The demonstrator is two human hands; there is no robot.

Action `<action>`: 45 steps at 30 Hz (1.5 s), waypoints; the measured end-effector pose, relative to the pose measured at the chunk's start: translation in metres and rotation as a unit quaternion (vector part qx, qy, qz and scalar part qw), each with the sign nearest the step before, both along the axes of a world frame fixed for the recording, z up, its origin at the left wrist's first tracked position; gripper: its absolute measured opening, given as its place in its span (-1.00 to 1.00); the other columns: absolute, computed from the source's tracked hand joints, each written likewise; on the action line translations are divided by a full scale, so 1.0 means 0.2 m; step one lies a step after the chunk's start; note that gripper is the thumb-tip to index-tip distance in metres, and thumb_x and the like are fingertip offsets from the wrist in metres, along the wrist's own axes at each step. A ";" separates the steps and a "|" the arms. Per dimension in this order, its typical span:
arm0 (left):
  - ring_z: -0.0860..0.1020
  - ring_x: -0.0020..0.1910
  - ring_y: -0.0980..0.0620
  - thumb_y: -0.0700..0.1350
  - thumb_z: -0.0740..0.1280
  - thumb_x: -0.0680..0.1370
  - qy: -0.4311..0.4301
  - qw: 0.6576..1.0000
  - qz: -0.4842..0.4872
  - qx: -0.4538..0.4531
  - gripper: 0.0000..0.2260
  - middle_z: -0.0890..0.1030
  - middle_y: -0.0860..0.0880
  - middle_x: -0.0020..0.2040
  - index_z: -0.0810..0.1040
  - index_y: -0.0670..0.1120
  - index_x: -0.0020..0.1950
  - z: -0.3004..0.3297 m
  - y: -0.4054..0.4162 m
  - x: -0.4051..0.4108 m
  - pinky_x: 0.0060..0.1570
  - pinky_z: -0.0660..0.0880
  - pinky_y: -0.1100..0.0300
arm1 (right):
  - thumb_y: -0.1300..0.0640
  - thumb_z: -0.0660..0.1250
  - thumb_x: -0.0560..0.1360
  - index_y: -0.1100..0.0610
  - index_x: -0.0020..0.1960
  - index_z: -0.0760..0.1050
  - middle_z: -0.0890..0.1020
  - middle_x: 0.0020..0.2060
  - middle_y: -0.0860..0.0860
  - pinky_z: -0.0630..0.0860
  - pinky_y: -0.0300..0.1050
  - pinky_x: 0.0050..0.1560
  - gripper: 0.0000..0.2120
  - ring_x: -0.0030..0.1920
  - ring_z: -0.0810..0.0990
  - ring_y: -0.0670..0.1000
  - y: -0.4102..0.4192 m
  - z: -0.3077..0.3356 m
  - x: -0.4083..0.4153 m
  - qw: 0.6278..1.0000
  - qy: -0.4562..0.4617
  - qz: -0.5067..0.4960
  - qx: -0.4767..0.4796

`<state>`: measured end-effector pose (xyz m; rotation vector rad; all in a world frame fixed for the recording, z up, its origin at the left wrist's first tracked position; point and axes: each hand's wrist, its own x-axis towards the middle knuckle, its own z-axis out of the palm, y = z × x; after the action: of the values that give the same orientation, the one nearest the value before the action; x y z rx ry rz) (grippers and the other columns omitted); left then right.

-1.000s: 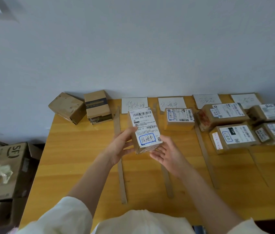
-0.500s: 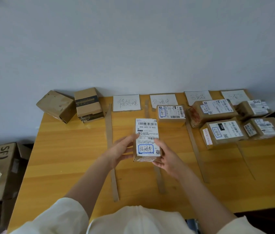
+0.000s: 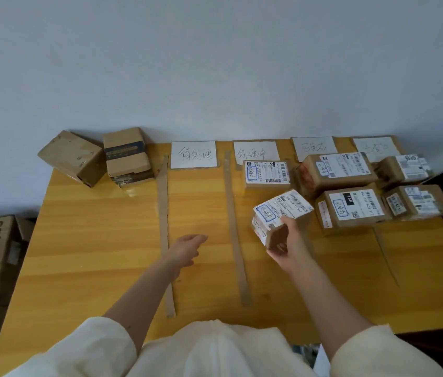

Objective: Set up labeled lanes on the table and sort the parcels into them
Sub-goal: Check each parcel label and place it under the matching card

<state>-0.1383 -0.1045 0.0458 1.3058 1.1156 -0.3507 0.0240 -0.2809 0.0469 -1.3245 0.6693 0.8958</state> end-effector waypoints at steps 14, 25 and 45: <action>0.46 0.30 -0.06 0.10 0.23 0.61 0.003 0.998 0.056 0.015 -0.55 0.45 -0.08 0.37 0.38 -0.09 0.43 -0.03 0.06 0.02 0.21 0.44 0.05 | 0.10 0.35 0.53 0.09 0.29 0.41 0.60 0.09 0.12 0.37 0.10 0.39 -0.65 0.19 0.55 0.10 0.18 -0.10 0.06 0.994 0.044 -0.056 0.080; 0.46 0.30 -0.07 0.07 0.23 0.62 -0.004 0.997 0.080 -0.004 -0.56 0.45 -0.09 0.37 0.37 -0.12 0.42 -0.07 0.14 -0.05 0.22 0.43 0.04 | 0.01 0.30 0.58 0.19 0.29 0.45 0.59 0.13 0.13 0.55 0.06 0.16 -0.64 0.13 0.58 0.16 0.27 -0.08 -0.11 0.970 0.055 0.232 -0.048; 0.44 0.27 -0.15 0.01 0.30 0.56 0.039 0.959 0.201 0.198 -0.62 0.49 -0.11 0.33 0.44 0.04 0.38 -0.24 0.85 -0.57 0.19 0.45 0.03 | -0.18 0.48 0.38 0.05 0.52 0.18 0.30 0.48 0.03 0.36 0.01 0.33 -0.16 0.43 0.35 0.09 1.40 0.01 -0.53 0.777 -0.343 0.495 -0.182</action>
<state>-0.2524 0.0649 -0.0016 1.3737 1.5386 0.1327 -0.0812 -0.0007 0.0489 -2.2568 -0.5559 0.9892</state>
